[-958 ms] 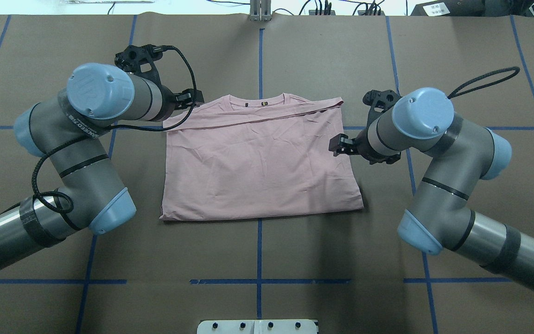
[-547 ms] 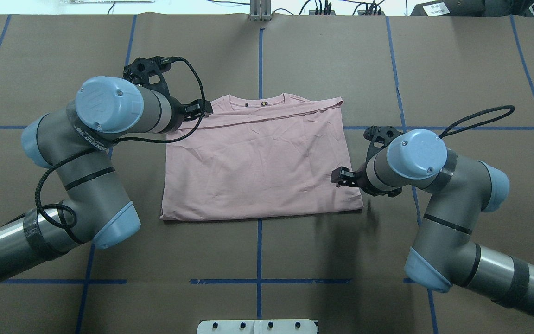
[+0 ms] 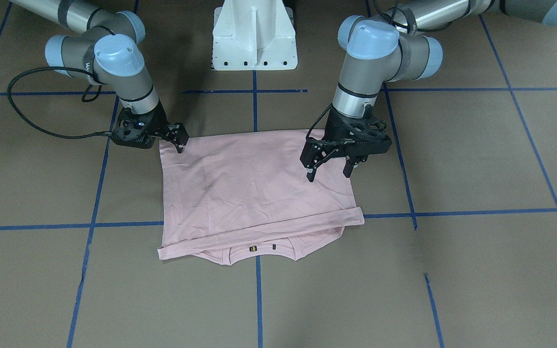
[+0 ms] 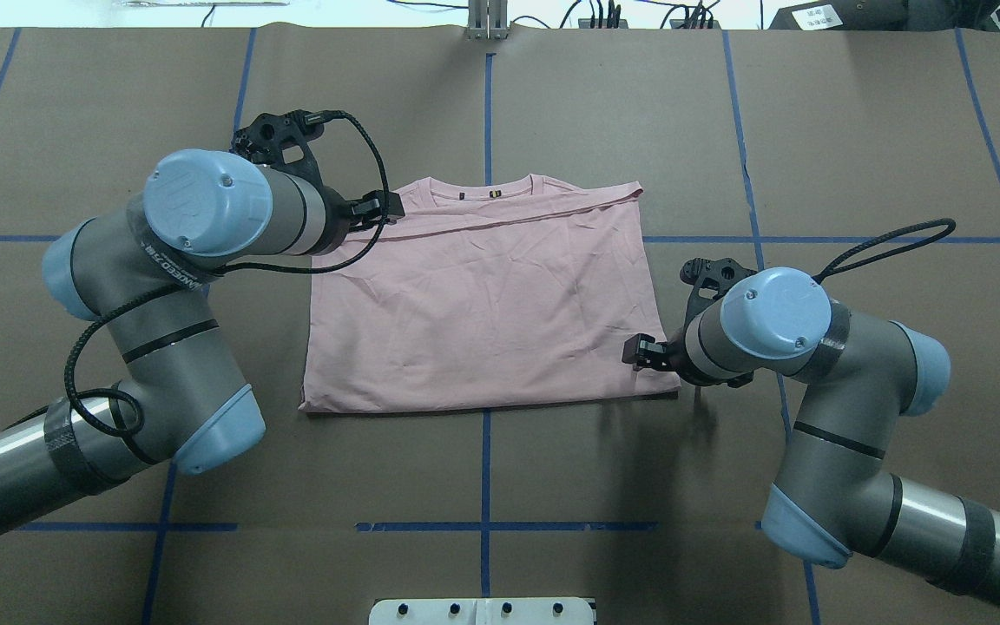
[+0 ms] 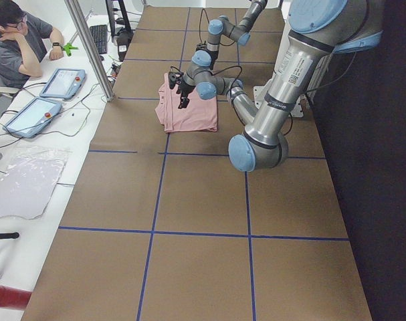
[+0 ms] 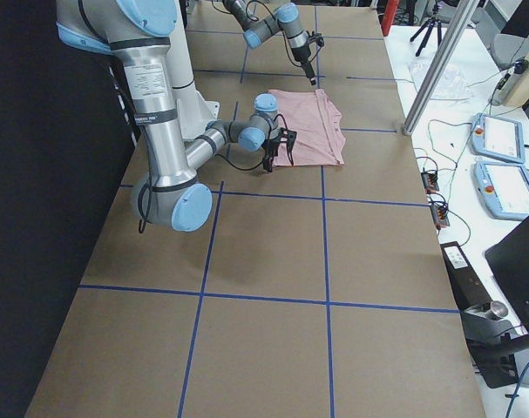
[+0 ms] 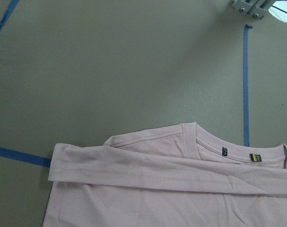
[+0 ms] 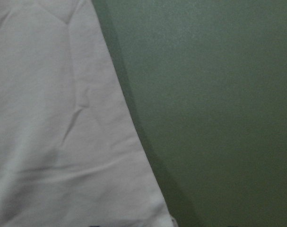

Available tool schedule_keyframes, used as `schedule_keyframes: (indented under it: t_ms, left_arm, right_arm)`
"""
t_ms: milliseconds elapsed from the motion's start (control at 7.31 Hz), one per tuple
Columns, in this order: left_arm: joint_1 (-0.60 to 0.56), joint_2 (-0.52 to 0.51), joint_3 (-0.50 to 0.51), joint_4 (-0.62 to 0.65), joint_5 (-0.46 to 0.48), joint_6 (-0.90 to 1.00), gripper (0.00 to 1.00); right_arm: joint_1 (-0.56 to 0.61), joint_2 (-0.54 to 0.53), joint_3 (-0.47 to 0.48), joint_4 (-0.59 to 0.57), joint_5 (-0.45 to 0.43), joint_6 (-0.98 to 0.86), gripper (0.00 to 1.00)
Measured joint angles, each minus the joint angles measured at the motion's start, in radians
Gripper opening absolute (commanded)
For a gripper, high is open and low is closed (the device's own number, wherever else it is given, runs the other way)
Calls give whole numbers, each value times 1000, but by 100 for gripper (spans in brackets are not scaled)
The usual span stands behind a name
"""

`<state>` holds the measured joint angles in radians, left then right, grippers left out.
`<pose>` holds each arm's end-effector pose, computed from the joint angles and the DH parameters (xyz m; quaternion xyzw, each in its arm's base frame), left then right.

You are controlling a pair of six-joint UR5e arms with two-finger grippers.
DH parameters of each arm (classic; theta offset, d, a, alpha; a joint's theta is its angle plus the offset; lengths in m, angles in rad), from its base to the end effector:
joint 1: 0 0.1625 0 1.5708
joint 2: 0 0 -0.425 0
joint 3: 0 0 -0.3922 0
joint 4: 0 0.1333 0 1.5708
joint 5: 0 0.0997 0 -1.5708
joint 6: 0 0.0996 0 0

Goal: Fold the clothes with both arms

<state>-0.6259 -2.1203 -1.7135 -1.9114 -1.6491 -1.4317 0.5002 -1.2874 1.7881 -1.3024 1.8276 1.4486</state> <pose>0.4616 -0.4885 0.2399 0.1526 0.4704 -0.1907 0.8480 -0.4760 -0.3833 0.3822 0.0009 -0.3905 0.1255 0.9120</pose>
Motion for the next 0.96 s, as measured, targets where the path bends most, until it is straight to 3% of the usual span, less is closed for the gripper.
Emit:
schedule_keyframes:
  t_ms: [137, 274, 411, 958]
  left_arm:
    - [2, -1, -1, 0, 0, -1, 100]
    - [2, -1, -2, 0, 0, -1, 100]
    - [3, -1, -2, 0, 0, -1, 100]
    - [3, -1, -1, 0, 0, 0, 100]
  right_arm:
    - [-7, -3, 0, 0, 2, 0, 53]
    - [-14, -4, 0, 0, 5, 0, 21]
    - [-18, -4, 1, 0, 6, -1, 0]
    - [-23, -5, 32, -9, 8, -9, 0]
